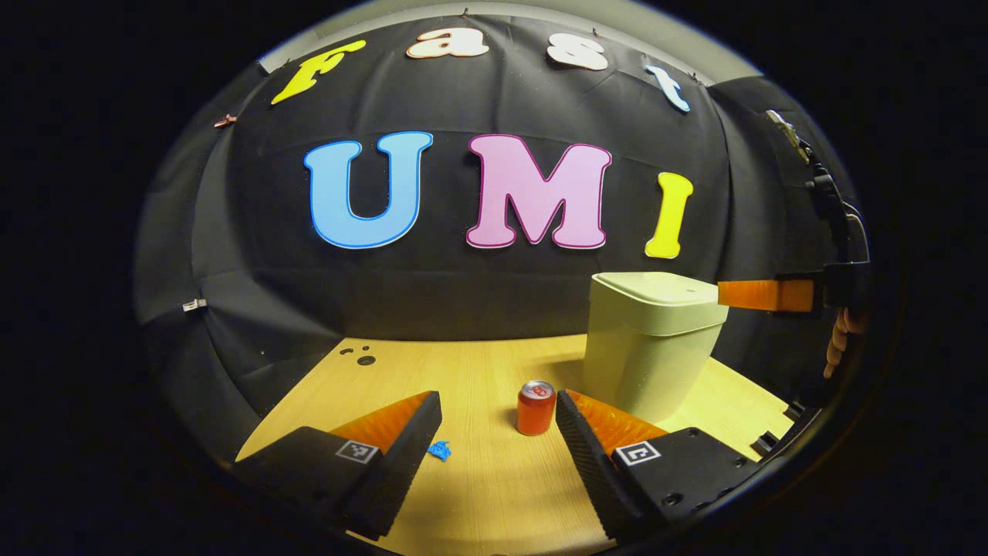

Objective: Press the lid of the desktop garbage bin to open it, pick up the crumpled paper on the desktop and throw it into the bin, then pick up the pop can on the desktop and drop it into the bin, and finally close the garbage bin lid.

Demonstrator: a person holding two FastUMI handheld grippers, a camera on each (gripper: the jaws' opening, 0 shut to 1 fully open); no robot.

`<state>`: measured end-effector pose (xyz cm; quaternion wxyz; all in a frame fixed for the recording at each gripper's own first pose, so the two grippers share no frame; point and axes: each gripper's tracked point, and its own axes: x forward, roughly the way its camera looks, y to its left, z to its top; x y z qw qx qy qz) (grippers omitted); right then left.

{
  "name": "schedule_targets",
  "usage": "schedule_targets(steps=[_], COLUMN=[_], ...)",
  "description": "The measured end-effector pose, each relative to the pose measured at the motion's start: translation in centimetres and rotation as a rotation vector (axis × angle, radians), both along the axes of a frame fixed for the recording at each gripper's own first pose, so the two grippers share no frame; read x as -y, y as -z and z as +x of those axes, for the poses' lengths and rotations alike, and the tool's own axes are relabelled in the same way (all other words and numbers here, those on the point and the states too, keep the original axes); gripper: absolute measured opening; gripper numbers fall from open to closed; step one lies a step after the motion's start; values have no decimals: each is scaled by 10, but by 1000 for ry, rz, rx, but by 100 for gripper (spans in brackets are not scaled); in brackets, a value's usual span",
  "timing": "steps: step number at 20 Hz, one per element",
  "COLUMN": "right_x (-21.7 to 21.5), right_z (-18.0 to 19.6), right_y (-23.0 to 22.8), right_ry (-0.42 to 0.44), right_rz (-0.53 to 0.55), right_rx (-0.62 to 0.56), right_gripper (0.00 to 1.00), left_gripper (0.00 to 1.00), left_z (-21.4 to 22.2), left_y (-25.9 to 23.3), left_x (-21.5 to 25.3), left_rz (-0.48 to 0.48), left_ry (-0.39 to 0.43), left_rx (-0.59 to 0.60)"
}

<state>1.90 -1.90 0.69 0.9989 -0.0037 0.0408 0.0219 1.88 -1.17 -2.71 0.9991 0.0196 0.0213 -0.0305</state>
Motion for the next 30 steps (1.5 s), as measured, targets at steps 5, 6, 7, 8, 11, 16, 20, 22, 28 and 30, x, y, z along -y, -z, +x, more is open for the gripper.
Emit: schedule_targets(steps=[5,6,7,8,11,16,20,22,28,30], right_x=[0,-1,0,4,15,46,65,70,73,73], right_z=[7,11,14,16,33,62,80,87,94,94], right_y=[-8,-11,-14,-20,-23,-15,-7,-3,3,3], right_ry=[-24,-38,-35,-33,-15,40,61,57,27,21], right_rz=[-4,-9,-26,-37,-26,8,14,16,-28,-27], right_rx=[-5,-4,1,11,8,-36,-64,-71,-67,-55], right_gripper=[5,5,5,5,5,5,5,5,5,5], left_gripper=[95,95,95,95,95,96,95,96,95,95], left_z=[1,1,2,1,3,6,12,16,26,26], left_y=[3,4,5,5,7,7,7,8,11,13], left_x=[0,0,-1,-1,-4,-8,-9,-8,1,4], left_rz=[4,6,8,10,10,22,31,34,39,38], left_ry=[-6,-7,-11,-17,-36,-75,-111,-126,-188,-206], left_rx=[-7,-9,-12,-12,-17,-22,-32,-38,-64,-73])
